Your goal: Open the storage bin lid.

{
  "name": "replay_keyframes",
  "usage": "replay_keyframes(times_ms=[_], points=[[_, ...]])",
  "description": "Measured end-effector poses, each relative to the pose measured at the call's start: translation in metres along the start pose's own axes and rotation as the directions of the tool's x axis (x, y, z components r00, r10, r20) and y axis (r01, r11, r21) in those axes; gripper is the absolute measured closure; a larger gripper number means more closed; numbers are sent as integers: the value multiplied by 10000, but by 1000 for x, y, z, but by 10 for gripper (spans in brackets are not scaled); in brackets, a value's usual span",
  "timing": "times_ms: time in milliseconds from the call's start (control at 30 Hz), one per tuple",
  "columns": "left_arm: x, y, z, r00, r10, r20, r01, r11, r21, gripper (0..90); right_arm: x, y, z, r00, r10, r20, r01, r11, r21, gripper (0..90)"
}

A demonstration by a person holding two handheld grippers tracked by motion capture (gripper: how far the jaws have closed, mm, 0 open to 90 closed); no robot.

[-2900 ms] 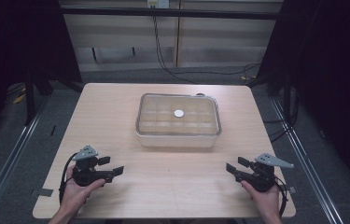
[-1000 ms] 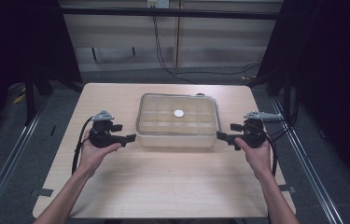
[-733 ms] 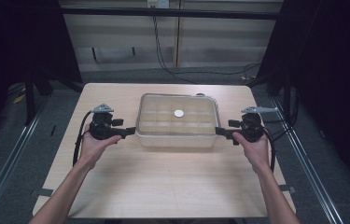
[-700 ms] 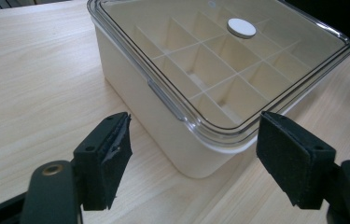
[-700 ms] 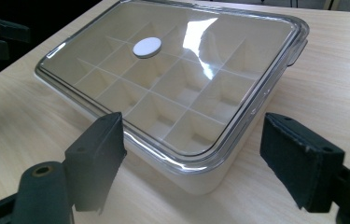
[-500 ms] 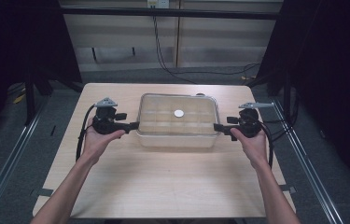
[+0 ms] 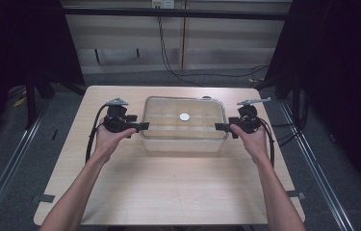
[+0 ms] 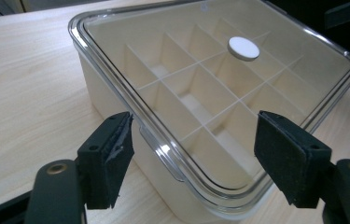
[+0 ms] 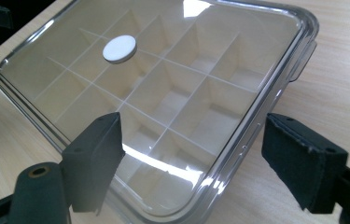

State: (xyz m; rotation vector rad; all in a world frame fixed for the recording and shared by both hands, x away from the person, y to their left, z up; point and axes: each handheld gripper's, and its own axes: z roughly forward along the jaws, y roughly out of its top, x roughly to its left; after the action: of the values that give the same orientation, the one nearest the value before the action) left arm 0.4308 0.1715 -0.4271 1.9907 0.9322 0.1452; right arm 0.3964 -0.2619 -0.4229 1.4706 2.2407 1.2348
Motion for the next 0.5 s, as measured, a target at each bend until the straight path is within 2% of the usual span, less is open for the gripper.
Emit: replay_keyframes(times_ms=[100,200,333,367,500], points=[[0,-2,4,10000,-10,90,9,9999,158,264,-3,0,5,9999,114,5,-114,9998,143,205],[-2,-2,6,10000,-58,53,57,9998,167,239,-6,-2,9,9992,265,310,-282,9981,556,209],[-3,-3,10,9999,-90,99,88,9997,239,209,-5,-4,13,9993,382,56,-385,9971,649,204],[-2,-3,11,9999,-18,117,14,9993,384,208,-5,-3,14,9993,368,44,-370,9970,673,201],[-1,-4,16,9999,-125,106,121,9992,379,186,-5,-3,18,9992,397,74,-401,9964,753,181]])
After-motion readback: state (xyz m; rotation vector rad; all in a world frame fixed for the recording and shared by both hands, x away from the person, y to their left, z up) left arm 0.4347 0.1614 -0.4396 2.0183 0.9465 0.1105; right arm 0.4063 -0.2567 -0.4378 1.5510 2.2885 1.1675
